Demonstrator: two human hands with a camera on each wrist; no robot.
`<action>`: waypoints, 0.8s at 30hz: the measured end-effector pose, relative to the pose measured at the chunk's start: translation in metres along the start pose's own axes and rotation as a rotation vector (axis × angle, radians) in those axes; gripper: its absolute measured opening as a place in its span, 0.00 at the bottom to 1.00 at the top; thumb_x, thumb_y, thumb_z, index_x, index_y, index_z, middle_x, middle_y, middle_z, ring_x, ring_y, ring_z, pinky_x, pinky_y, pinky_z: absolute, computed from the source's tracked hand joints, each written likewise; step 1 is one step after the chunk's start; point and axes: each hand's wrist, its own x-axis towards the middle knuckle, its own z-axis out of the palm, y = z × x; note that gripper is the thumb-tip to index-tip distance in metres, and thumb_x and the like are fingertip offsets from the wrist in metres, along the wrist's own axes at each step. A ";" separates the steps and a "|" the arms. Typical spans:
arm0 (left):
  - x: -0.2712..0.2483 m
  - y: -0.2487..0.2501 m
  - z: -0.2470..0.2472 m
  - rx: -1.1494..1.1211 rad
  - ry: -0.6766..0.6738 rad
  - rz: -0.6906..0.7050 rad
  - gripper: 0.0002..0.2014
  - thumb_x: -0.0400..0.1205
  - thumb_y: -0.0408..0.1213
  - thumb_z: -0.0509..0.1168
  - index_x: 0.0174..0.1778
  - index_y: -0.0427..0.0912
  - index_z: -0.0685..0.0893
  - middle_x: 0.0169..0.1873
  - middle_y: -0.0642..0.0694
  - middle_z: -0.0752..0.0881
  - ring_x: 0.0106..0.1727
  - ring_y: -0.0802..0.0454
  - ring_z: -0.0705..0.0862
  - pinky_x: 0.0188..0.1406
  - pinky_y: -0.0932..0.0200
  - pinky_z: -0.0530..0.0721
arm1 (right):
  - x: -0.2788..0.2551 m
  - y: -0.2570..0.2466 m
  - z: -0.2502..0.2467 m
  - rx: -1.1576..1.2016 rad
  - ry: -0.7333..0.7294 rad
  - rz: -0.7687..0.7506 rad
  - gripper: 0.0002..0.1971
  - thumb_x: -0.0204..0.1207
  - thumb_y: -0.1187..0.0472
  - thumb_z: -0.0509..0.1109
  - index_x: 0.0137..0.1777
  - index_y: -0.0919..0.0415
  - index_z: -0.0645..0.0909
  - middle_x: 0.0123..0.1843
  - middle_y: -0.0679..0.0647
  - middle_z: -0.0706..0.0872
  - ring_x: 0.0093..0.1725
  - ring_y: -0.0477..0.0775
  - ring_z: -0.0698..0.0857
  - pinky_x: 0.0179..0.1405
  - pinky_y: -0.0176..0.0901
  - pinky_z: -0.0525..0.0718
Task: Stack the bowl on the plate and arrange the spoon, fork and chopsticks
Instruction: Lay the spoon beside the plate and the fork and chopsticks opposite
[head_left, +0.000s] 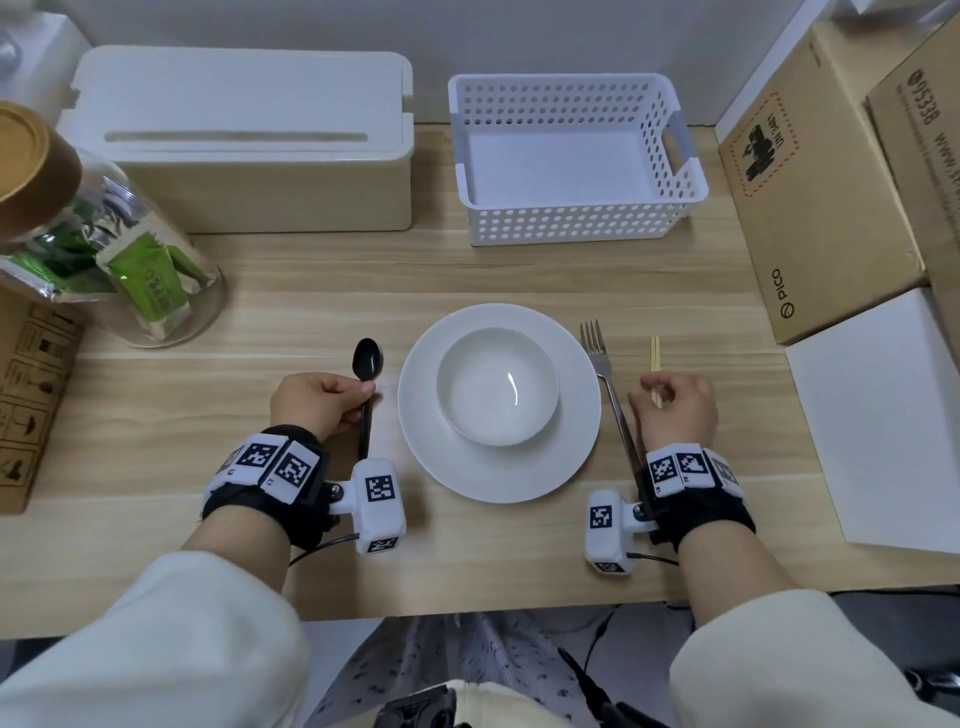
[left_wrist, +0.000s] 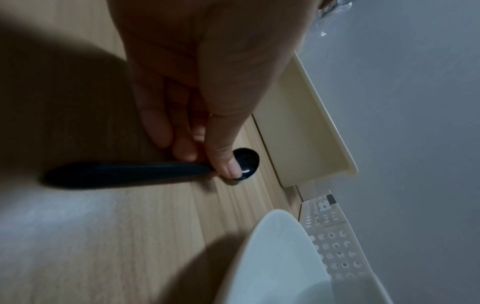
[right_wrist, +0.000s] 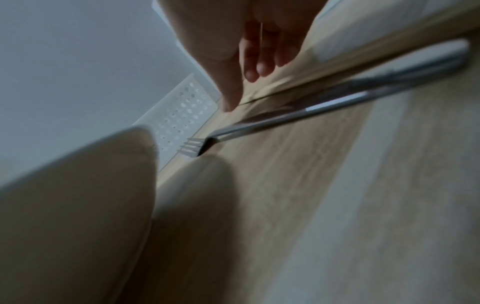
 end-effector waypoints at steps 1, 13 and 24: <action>0.000 0.000 0.000 -0.008 0.007 -0.001 0.03 0.73 0.36 0.73 0.36 0.42 0.87 0.31 0.44 0.86 0.32 0.53 0.82 0.36 0.66 0.85 | -0.002 -0.003 0.001 -0.008 -0.027 -0.007 0.09 0.69 0.66 0.73 0.49 0.65 0.86 0.46 0.53 0.77 0.44 0.55 0.80 0.46 0.35 0.72; -0.005 -0.003 0.003 -0.047 -0.006 -0.025 0.03 0.72 0.35 0.74 0.36 0.40 0.87 0.32 0.44 0.87 0.32 0.52 0.83 0.39 0.62 0.83 | -0.020 0.000 0.000 -0.008 -0.129 0.080 0.10 0.65 0.59 0.77 0.44 0.62 0.86 0.28 0.48 0.80 0.32 0.51 0.79 0.30 0.33 0.71; -0.006 -0.003 0.004 -0.075 -0.046 -0.081 0.06 0.74 0.33 0.71 0.32 0.41 0.85 0.23 0.50 0.86 0.30 0.52 0.82 0.32 0.64 0.83 | -0.004 0.018 -0.012 -0.048 -0.034 0.074 0.13 0.70 0.71 0.71 0.54 0.61 0.85 0.53 0.61 0.84 0.44 0.51 0.78 0.50 0.38 0.75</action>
